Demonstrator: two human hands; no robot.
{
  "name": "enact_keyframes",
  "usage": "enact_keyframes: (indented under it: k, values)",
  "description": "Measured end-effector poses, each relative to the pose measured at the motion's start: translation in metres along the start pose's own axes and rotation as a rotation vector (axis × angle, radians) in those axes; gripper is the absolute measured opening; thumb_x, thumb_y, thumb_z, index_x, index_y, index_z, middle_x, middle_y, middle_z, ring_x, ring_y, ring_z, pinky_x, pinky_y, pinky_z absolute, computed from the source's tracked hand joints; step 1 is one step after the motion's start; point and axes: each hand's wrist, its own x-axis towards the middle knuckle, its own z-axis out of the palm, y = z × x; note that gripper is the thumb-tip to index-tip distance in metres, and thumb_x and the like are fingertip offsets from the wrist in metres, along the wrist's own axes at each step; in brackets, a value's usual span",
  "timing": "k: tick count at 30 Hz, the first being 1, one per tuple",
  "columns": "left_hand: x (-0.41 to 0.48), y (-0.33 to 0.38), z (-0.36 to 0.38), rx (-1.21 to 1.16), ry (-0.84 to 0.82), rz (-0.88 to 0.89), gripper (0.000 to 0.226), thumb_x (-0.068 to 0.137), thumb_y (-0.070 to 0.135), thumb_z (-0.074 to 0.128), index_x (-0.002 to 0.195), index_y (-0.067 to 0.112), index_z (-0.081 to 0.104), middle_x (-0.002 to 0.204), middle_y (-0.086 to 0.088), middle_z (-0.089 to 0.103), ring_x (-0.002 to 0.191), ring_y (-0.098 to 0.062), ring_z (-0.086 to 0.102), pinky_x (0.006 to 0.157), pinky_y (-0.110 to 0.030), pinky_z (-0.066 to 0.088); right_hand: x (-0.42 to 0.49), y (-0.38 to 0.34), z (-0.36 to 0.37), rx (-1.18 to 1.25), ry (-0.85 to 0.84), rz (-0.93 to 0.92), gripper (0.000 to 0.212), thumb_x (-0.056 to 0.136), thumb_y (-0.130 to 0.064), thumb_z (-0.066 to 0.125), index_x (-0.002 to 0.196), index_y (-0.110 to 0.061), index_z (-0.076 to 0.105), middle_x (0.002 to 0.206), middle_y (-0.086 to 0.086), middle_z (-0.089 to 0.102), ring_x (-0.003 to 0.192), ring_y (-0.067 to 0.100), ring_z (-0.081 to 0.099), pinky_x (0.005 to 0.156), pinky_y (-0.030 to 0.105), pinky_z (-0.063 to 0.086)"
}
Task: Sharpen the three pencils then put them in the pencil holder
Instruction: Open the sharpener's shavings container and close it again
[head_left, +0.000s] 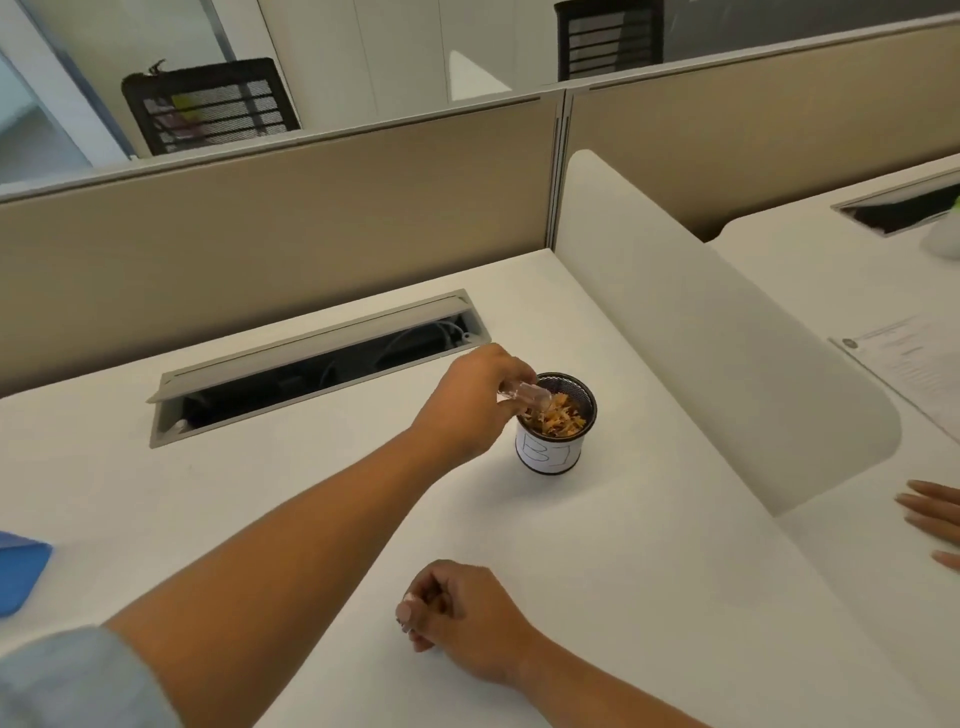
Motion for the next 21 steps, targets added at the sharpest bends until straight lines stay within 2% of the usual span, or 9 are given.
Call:
enact_keyframes:
  k: [3,7,11,14,16,18,21]
  values:
    - [0.012,0.009,0.002,0.075,-0.036,0.109,0.021,0.089,0.012,0.067,0.108,0.020,0.072,0.112,0.000,0.058,0.096,-0.014,0.050,0.075,-0.023,0.042,0.000,0.002,-0.001,-0.059,-0.003,-0.026,0.023,0.083,-0.040,0.071,0.085,-0.019,0.064,0.079,0.005,0.070,0.067,0.012,0.066,0.078,0.041,0.059]
    - [0.018,0.015,0.008,0.175,-0.076,0.221,0.020,0.089,0.013,0.068,0.107,0.020,0.072,0.112,-0.002,0.059,0.104,-0.021,0.054,0.080,-0.033,0.054,0.001,0.003,-0.004,-0.058,-0.009,-0.036,0.025,0.083,-0.043,0.071,0.086,-0.019,0.064,0.081,0.009,0.071,0.067,0.013,0.067,0.078,0.040,0.059]
    - [0.017,0.013,0.009,0.195,-0.040,0.232,0.025,0.088,0.006,0.068,0.108,0.020,0.072,0.111,-0.002,0.060,0.102,-0.022,0.056,0.078,-0.034,0.055,0.000,0.004,-0.003,-0.044,-0.016,-0.042,0.025,0.083,-0.041,0.071,0.086,-0.018,0.064,0.080,0.005,0.070,0.066,0.013,0.067,0.076,0.039,0.059]
    - [0.011,0.013,0.004,0.172,-0.008,0.204,0.026,0.087,0.004,0.067,0.108,0.020,0.073,0.111,-0.001,0.061,0.101,-0.020,0.057,0.077,-0.026,0.049,0.000,0.003,-0.004,-0.059,-0.022,-0.035,0.027,0.083,-0.041,0.072,0.087,-0.015,0.064,0.081,0.003,0.070,0.066,0.013,0.067,0.077,0.038,0.059]
    - [0.001,0.013,-0.002,0.115,0.033,0.156,0.025,0.086,0.005,0.069,0.106,0.020,0.073,0.109,0.001,0.061,0.099,-0.018,0.057,0.078,-0.026,0.049,-0.001,-0.001,-0.004,-0.067,-0.019,-0.024,0.031,0.083,-0.038,0.073,0.089,-0.010,0.063,0.081,0.004,0.069,0.067,0.012,0.067,0.078,0.039,0.061]
    - [-0.013,0.011,-0.012,0.022,0.100,0.065,0.025,0.084,0.007,0.072,0.104,0.020,0.073,0.106,0.003,0.063,0.094,-0.014,0.058,0.080,-0.026,0.051,-0.004,-0.005,-0.003,-0.085,-0.012,-0.018,0.029,0.083,-0.036,0.073,0.090,-0.009,0.063,0.079,0.001,0.067,0.066,0.012,0.067,0.075,0.036,0.061]
    - [-0.052,0.006,-0.030,-0.166,0.217,-0.119,0.030,0.081,0.010,0.076,0.108,0.021,0.070,0.107,0.004,0.068,0.093,-0.009,0.062,0.081,-0.017,0.051,-0.007,-0.012,-0.004,-0.050,-0.001,0.018,0.026,0.084,-0.031,0.072,0.089,-0.008,0.063,0.077,0.001,0.065,0.065,0.016,0.065,0.075,0.039,0.060]
